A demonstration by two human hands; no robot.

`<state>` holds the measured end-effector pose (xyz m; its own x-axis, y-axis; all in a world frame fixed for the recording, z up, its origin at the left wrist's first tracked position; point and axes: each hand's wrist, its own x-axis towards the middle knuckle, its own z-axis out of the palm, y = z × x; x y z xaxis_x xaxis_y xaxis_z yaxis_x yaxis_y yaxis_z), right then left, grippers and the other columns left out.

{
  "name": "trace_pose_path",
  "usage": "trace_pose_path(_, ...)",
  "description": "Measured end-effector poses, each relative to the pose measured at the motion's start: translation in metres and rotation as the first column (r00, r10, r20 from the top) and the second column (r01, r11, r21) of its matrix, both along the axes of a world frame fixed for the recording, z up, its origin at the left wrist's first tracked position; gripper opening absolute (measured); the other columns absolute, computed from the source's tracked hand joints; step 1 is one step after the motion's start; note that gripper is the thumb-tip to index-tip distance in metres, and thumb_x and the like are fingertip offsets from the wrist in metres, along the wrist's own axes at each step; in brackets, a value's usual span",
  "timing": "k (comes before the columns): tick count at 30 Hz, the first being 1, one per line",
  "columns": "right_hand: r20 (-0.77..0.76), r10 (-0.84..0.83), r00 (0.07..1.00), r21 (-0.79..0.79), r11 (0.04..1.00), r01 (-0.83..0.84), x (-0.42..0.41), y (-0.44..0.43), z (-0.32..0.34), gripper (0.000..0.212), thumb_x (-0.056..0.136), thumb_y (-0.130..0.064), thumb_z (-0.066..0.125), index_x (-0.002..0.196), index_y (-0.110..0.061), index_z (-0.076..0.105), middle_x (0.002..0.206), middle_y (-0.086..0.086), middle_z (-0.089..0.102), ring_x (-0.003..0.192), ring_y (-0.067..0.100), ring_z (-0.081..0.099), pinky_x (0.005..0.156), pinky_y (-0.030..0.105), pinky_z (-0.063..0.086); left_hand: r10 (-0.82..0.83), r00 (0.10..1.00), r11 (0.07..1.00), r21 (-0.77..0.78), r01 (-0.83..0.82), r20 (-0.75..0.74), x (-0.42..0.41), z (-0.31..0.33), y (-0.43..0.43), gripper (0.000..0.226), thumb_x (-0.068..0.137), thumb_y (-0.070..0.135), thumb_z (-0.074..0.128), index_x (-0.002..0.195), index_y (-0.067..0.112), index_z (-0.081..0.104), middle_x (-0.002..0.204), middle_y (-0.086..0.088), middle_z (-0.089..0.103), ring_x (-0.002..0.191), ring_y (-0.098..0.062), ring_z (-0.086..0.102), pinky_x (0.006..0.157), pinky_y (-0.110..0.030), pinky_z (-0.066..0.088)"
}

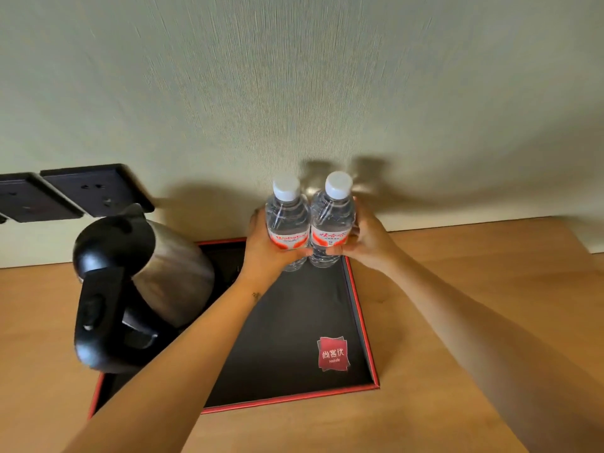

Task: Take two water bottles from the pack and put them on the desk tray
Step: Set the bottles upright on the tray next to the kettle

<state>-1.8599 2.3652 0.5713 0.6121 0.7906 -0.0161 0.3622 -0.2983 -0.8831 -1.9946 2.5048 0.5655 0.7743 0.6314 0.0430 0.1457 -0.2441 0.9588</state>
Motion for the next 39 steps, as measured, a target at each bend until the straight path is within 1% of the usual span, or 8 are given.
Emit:
trace_pose_path(4, -0.022, 0.015, 1.0, -0.004, 1.0, -0.015, -0.006, -0.001, 0.009, 0.097, 0.056, -0.008, 0.085, 0.133, -0.018, 0.026, 0.134, 0.01, 0.048, 0.116, 0.02, 0.052, 0.101, 0.048, 0.044, -0.005, 0.996, 0.998, 0.059, 0.011, -0.092, 0.001, 0.005, -0.001, 0.092, 0.046, 0.022, 0.089, 0.124, 0.009, 0.045, 0.127, -0.019, 0.046, 0.124, -0.032, 0.042, 0.107, -0.045, 0.035)
trace_pose_path(7, 0.02, 0.015, 1.0, 0.013, 1.0, -0.015, -0.008, -0.004, 0.025, 0.097, 0.056, -0.012, 0.086, 0.131, -0.021, 0.025, 0.128, -0.002, 0.046, 0.112, 0.011, 0.049, 0.096, 0.024, 0.042, 0.052, 0.985, 0.993, 0.118, -0.032, -0.165, -0.007, 0.017, -0.001, 0.096, 0.047, 0.026, 0.09, 0.125, 0.012, 0.037, 0.128, -0.011, 0.037, 0.126, -0.027, 0.034, 0.107, -0.039, 0.031)
trace_pose_path(10, 0.146, -0.002, 0.989, 0.059, 0.998, -0.007, -0.007, -0.006, 0.05, 0.087, 0.06, -0.021, 0.085, 0.128, -0.018, 0.031, 0.12, -0.004, 0.049, 0.103, 0.009, 0.05, 0.081, 0.002, 0.038, 0.088, 0.995, 0.98, 0.184, -0.079, -0.044, -0.015, 0.042, 0.0, 0.087, 0.054, 0.03, 0.086, 0.124, 0.013, 0.037, 0.117, 0.004, 0.037, 0.12, -0.023, 0.04, 0.102, -0.033, 0.035)
trace_pose_path(14, 0.316, 0.031, 0.948, 0.109, 0.992, -0.069, -0.003, -0.003, 0.087, 0.06, 0.068, -0.015, 0.079, 0.12, -0.015, 0.049, 0.109, 0.0, 0.058, 0.096, 0.014, 0.054, 0.076, 0.01, 0.04, 0.138, 0.99, 0.924, 0.356, -0.137, 0.024, -0.005, 0.086, 0.004, 0.05, 0.066, 0.042, 0.076, 0.101, 0.012, 0.056, 0.093, -0.003, 0.054, 0.078, -0.014, 0.052, 0.068, -0.011, 0.036)
trace_pose_path(17, 0.422, 0.107, 0.9, 0.011, 0.992, -0.123, -0.003, 0.003, 0.102, 0.044, 0.072, -0.008, 0.074, 0.113, -0.011, 0.058, 0.111, 0.008, 0.065, 0.094, 0.011, 0.053, 0.073, 0.001, 0.032, 0.13, 0.986, 0.886, 0.458, -0.068, -0.106, 0.006, 0.112, 0.005, 0.039, 0.071, 0.039, 0.074, 0.086, 0.005, 0.063, 0.074, -0.003, 0.056, 0.062, -0.014, 0.048, 0.049, -0.018, 0.03)
trace_pose_path(23, 0.469, 0.136, 0.873, -0.087, 0.99, -0.107, -0.006, 0.004, 0.109, 0.037, 0.075, -0.002, 0.069, 0.109, -0.011, 0.059, 0.109, 0.01, 0.066, 0.087, 0.011, 0.049, 0.059, 0.012, 0.031, 0.028, 0.96, 0.859, 0.498, 0.12, -0.28, 0.006, 0.128, 0.008, 0.035, 0.072, 0.027, 0.073, 0.08, -0.005, 0.062, 0.074, -0.014, 0.055, 0.07, -0.023, 0.046, 0.057, -0.027, 0.03)
trace_pose_path(28, 0.442, 0.123, 0.888, -0.086, 0.992, -0.095, -0.007, 0.005, 0.111, 0.034, 0.074, -0.001, 0.07, 0.104, -0.014, 0.06, 0.106, 0.008, 0.067, 0.088, 0.013, 0.053, 0.07, 0.022, 0.036, -0.13, 0.934, 0.815, 0.5, 0.291, -0.332, 0.001, 0.133, 0.018, 0.027, 0.073, 0.019, 0.071, 0.099, 0.013, 0.067, 0.104, -0.008, 0.066, 0.086, -0.019, 0.053, 0.072, -0.02, 0.032)
trace_pose_path(39, 0.429, 0.099, 0.898, -0.09, 0.994, -0.066, -0.011, 0.005, 0.11, 0.036, 0.075, 0.0, 0.068, 0.107, -0.014, 0.059, 0.109, 0.01, 0.065, 0.09, 0.016, 0.053, 0.074, 0.028, 0.04, -0.334, 0.854, 0.739, 0.452, 0.5, -0.4, -0.004, 0.139, 0.022, 0.034, 0.069, -0.009, 0.05, 0.089, 0.015, 0.064, 0.101, -0.009, 0.065, 0.098, -0.025, 0.057, 0.084, -0.036, 0.044)
